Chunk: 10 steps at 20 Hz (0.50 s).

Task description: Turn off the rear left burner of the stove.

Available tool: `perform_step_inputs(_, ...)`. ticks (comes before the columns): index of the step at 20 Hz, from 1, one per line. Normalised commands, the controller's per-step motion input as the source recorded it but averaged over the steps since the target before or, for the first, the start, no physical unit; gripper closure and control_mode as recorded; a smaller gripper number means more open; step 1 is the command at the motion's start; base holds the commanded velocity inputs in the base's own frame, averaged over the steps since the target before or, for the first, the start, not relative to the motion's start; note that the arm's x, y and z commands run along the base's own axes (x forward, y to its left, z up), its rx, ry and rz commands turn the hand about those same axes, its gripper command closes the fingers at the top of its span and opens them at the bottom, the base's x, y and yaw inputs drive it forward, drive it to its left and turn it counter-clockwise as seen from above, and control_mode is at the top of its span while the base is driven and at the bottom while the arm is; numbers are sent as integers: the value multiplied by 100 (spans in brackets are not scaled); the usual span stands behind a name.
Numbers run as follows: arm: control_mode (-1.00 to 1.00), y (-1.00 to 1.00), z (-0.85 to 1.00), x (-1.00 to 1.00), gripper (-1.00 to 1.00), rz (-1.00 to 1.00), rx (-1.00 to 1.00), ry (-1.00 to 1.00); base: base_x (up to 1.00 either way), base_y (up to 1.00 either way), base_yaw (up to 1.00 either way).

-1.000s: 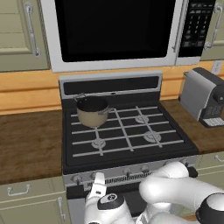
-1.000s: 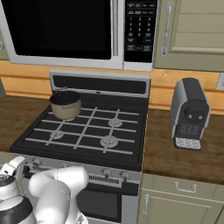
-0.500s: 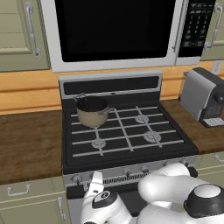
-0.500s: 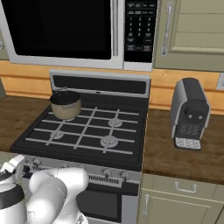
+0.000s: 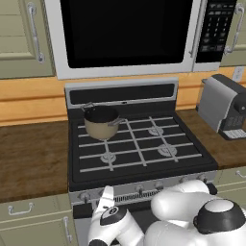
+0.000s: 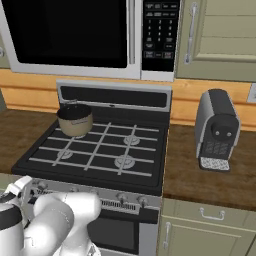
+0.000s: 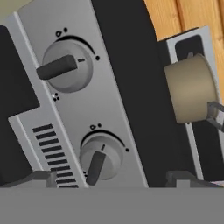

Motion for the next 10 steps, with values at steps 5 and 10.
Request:
perform_step_inputs(5,-100,-20,-1,4,-100,-11,2,0,0,0,0)
perform_step_inputs(10,-100,0,-11,12,-100,-8,0,0,0,0,0)
